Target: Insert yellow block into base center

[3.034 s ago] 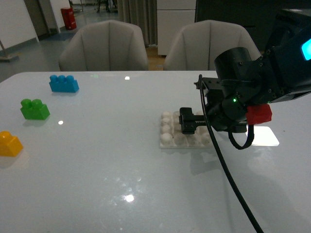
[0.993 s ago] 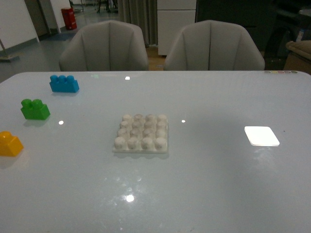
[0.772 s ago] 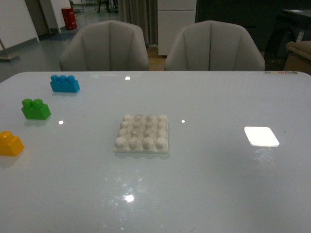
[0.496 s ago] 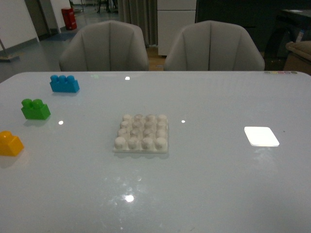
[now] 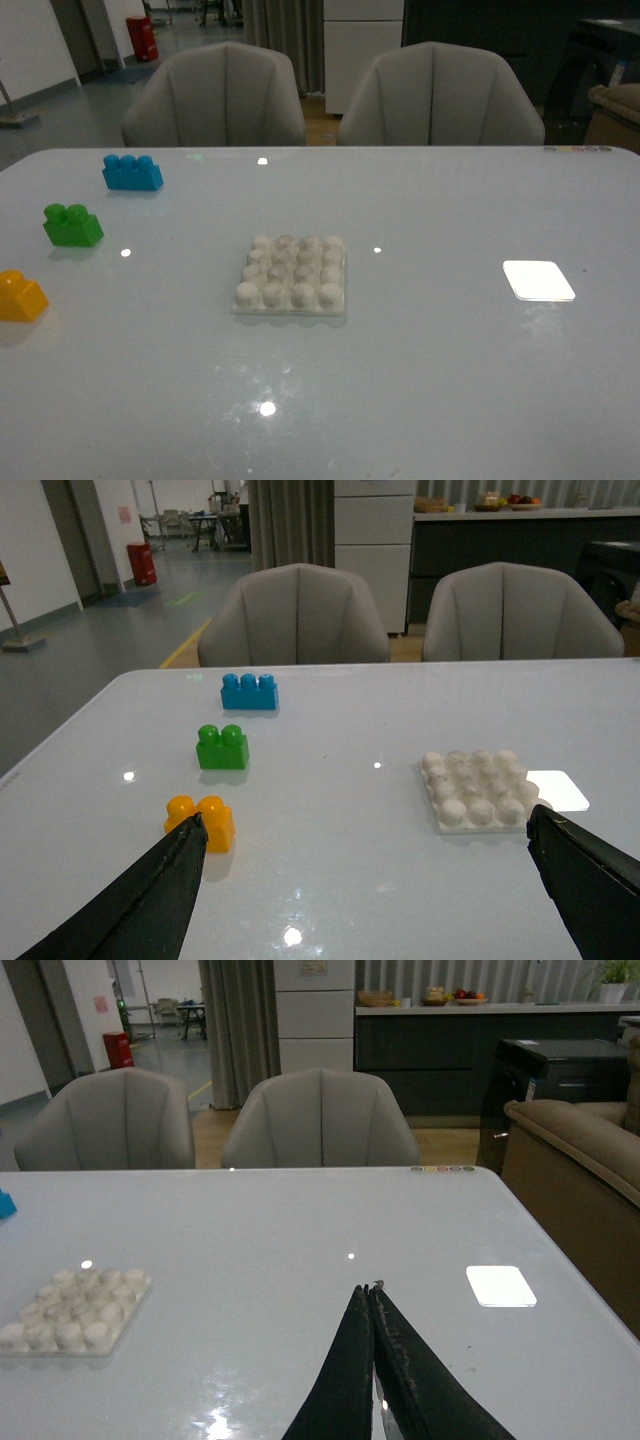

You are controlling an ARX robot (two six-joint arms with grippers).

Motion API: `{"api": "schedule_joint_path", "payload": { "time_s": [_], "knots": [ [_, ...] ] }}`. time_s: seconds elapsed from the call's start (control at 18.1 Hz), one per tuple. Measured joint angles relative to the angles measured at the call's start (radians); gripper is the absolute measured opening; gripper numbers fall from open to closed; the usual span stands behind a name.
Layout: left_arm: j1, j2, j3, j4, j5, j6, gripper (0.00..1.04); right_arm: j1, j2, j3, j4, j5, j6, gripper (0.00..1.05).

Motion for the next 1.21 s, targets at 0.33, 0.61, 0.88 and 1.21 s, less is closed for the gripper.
{"api": "schedule_joint_path", "payload": {
  "time_s": [0.33,0.61,0.88,1.21],
  "knots": [
    [0.0,0.0,0.0,0.0,0.0,0.0,0.98,0.0,-0.049,-0.036,-0.033,0.0,0.0,0.02],
    [0.0,0.0,0.0,0.0,0.0,0.0,0.98,0.0,-0.098,-0.05,-0.057,0.0,0.0,0.02],
    [0.0,0.0,0.0,0.0,0.0,0.0,0.98,0.0,-0.336,-0.089,-0.247,0.0,-0.002,0.02],
    [0.0,0.0,0.0,0.0,0.0,0.0,0.98,0.0,-0.335,-0.092,-0.255,0.0,-0.002,0.02]
  ]
}}
